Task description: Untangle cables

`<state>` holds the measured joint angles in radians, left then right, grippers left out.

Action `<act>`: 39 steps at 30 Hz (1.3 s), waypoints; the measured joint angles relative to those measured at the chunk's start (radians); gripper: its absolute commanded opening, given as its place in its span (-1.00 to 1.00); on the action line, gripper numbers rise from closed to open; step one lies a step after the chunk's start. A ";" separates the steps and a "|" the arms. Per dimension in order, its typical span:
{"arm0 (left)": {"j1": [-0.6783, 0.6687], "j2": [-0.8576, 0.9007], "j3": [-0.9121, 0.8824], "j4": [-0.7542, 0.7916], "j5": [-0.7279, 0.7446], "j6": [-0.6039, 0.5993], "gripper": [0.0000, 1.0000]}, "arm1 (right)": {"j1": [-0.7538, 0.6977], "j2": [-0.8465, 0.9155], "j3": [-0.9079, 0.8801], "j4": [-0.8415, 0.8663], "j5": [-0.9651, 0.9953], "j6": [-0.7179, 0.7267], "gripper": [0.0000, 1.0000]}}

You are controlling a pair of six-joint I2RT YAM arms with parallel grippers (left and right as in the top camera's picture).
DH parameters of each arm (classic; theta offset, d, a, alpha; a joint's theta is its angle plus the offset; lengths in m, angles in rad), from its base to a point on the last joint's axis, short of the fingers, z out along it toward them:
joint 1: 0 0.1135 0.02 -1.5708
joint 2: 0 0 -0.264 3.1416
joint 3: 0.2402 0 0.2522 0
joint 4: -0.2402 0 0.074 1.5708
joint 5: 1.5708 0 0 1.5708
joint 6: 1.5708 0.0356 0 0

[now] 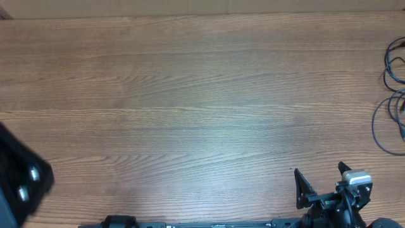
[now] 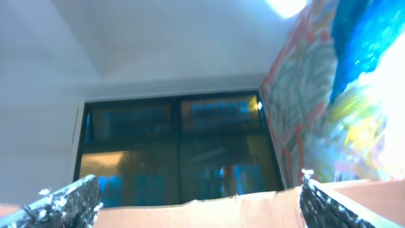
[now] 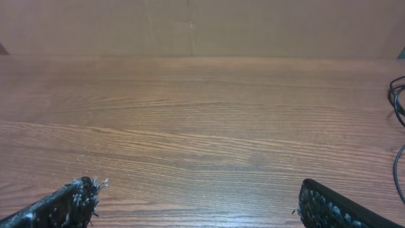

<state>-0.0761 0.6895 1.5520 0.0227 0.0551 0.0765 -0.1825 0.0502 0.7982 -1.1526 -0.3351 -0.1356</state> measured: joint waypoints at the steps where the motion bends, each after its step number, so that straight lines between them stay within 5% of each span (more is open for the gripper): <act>1: 0.002 -0.023 -0.027 0.017 0.010 0.000 0.99 | 0.000 0.000 0.000 0.000 0.000 0.000 1.00; 22: 0.087 -0.548 -1.082 0.805 0.099 0.000 0.99 | 0.000 -0.001 0.000 0.000 0.002 0.001 1.00; 34: 0.203 -0.672 -1.431 0.854 0.144 0.000 0.99 | 0.000 -0.001 0.000 0.001 0.002 0.000 0.99; 39: 0.241 -0.674 -1.529 0.736 0.147 0.000 0.99 | 0.000 -0.001 0.000 0.000 0.002 0.000 1.00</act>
<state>0.1654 0.0158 0.0227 0.7586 0.2024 0.0761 -0.1825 0.0494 0.7986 -1.1526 -0.3332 -0.1352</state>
